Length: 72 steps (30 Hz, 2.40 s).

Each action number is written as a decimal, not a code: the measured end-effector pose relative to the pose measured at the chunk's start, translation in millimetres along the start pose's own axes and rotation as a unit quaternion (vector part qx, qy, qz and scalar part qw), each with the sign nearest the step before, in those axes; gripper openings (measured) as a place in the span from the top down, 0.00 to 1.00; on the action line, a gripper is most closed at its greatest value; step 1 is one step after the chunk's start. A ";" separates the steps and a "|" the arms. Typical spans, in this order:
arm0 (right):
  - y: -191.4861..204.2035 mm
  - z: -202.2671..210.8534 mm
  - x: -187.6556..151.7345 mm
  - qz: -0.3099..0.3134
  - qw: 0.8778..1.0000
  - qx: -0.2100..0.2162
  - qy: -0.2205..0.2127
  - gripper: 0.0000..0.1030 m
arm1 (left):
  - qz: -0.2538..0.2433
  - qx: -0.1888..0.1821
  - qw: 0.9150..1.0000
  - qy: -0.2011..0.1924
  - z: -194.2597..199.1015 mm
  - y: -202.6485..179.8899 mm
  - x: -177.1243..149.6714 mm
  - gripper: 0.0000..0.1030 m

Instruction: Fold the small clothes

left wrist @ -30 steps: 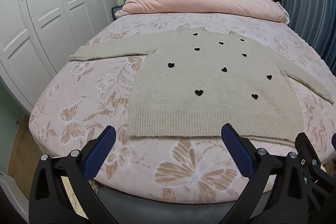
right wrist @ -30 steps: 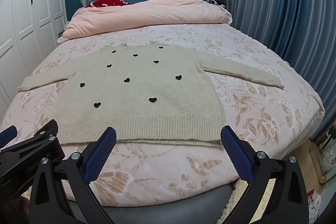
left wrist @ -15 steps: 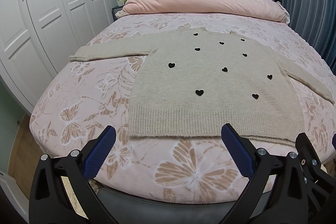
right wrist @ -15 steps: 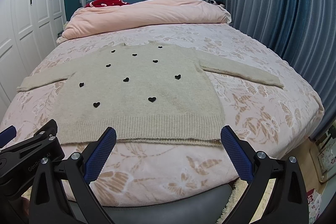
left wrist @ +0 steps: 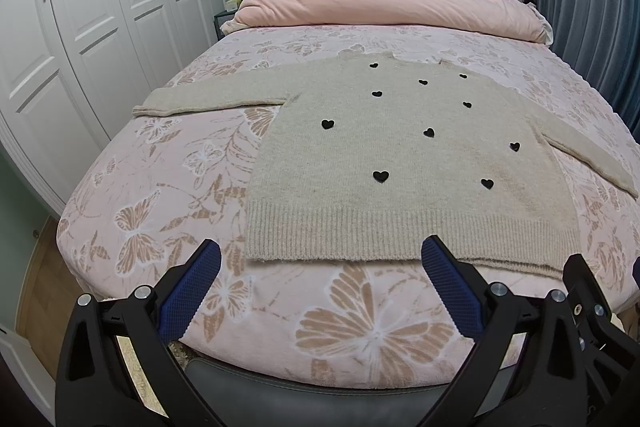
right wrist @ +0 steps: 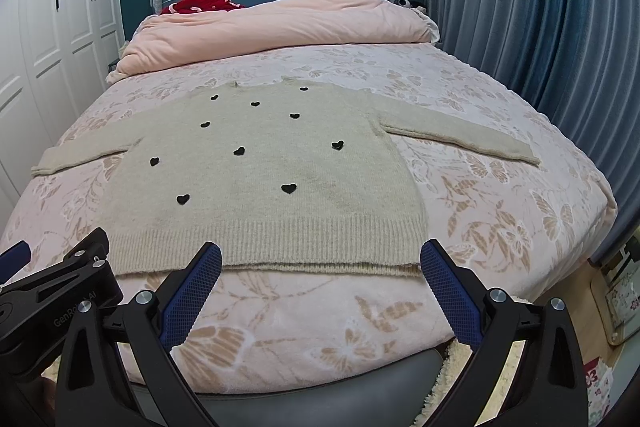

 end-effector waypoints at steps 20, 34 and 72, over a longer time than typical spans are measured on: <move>-1.0 -0.1 -1.0 -0.001 1.000 0.000 0.002 0.05 | -0.001 0.002 1.000 -0.001 0.0 2.6 -1.6 0.05; -2.4 -0.6 -2.3 -0.002 1.000 0.000 0.002 0.05 | -0.001 0.002 1.000 0.000 -0.7 6.8 -3.7 0.05; -432.1 -311.4 127.5 -0.536 0.843 0.003 0.053 0.42 | 0.124 -0.037 0.989 0.070 -125.1 46.2 57.1 0.05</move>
Point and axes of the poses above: each gripper's, at about its wrist camera, not at the fingertips, and z roughly against the way its jaws point, y to its left, x to its top, the point moved 4 cm from there along -z, roughly the way its jaws point, and after that the axes turned 5 degrees about y, right-handed, at the moved point
